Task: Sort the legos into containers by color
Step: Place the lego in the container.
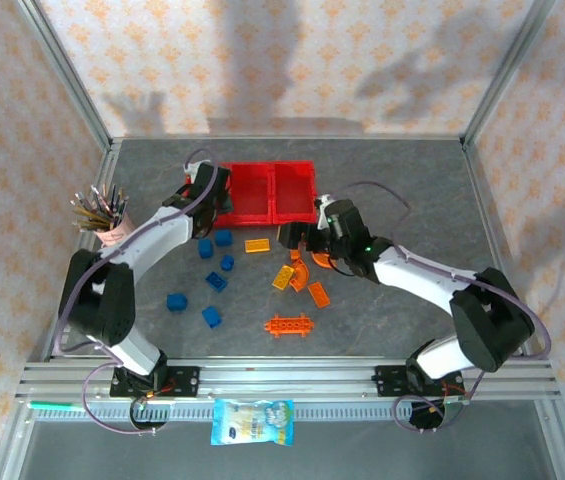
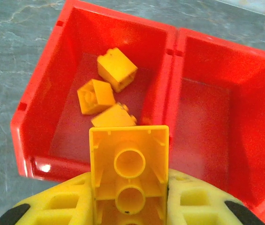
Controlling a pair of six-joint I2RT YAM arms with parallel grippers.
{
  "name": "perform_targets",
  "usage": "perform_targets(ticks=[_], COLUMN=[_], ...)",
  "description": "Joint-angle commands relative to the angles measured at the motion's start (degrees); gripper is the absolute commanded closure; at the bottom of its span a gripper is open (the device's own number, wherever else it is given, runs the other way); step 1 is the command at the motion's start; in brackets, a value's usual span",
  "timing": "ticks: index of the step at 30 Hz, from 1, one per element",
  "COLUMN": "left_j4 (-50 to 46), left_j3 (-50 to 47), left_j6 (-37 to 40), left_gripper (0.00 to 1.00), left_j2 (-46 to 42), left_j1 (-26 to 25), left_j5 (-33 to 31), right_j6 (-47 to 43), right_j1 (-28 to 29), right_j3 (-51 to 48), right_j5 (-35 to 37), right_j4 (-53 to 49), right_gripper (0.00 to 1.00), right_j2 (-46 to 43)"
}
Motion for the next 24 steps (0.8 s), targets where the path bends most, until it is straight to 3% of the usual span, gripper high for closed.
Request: perform_targets(ticks=[1, 8, 12, 19, 24], left_j4=[1.2, -0.9, -2.2, -3.3, -2.8], left_j3=[5.0, 13.1, 15.3, 15.1, 11.0], left_j6=[2.1, 3.9, 3.9, 3.8, 3.1], left_gripper=[0.71, 0.67, 0.56, 0.49, 0.47], left_j2=[5.2, 14.6, 17.5, 14.8, 8.7], left_j1=[2.8, 4.9, 5.5, 5.5, 4.9], left_j5=[0.0, -3.0, -3.7, -3.6, 0.9], right_j6=[-0.3, -1.2, -1.3, -1.7, -2.4], right_j1=[0.1, -0.3, -0.7, -1.1, -1.4], right_j3=[2.8, 4.2, 4.3, 4.0, 2.9], right_j5=[1.6, 1.8, 1.6, 1.6, 2.2], right_j4=[1.7, 0.8, 0.4, -0.6, -2.4], right_gripper=[0.0, 0.0, 0.0, 0.0, 0.0], right_j2=[1.1, 2.2, 1.9, 0.2, -1.5])
